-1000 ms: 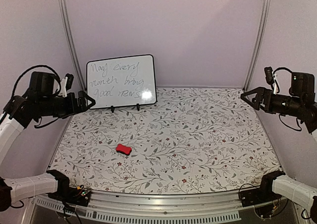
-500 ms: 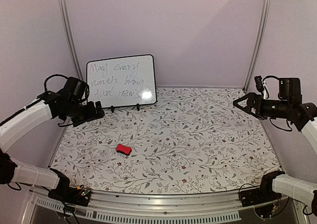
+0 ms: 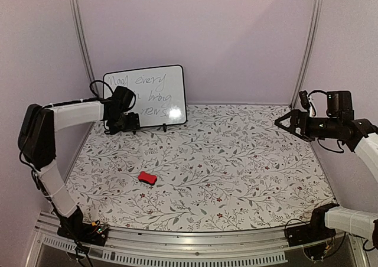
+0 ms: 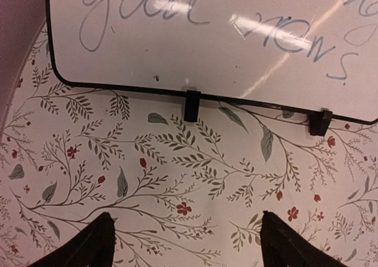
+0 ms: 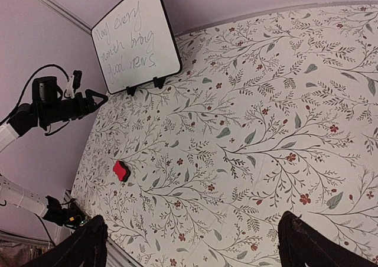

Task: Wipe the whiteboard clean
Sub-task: Move the whiteboard to the center of the board.

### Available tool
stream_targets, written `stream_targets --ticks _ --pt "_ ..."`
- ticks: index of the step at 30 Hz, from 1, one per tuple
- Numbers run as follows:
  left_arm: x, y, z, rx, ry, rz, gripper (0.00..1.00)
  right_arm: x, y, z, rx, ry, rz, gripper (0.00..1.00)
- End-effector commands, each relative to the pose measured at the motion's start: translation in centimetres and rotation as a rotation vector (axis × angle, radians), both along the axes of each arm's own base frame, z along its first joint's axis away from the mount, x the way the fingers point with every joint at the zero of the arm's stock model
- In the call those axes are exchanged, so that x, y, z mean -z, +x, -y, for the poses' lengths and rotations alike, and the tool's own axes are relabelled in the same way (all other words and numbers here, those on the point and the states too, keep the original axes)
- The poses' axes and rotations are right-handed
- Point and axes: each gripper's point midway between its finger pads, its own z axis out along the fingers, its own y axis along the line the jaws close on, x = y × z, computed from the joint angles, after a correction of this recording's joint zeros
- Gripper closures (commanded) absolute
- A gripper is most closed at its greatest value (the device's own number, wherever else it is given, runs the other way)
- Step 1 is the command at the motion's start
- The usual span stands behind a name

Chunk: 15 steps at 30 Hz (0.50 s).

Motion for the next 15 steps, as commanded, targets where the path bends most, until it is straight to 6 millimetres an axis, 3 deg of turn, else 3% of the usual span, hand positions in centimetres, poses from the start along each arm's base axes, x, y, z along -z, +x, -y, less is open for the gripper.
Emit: stream_targets --ticks 1,6,15 --pt "1.3 4.3 -0.6 0.021 0.042 0.055 0.21 -0.5 0.2 -0.3 -0.021 0.005 0.034 0.01" --pt "1.6 7.4 -0.8 0.049 0.028 0.119 0.37 0.0 -0.2 -0.3 -0.031 -0.002 0.034 0.01" --pt "2.6 11.4 0.3 0.122 -0.001 0.187 0.39 0.0 -0.4 -0.6 -0.055 -0.001 0.036 0.01"
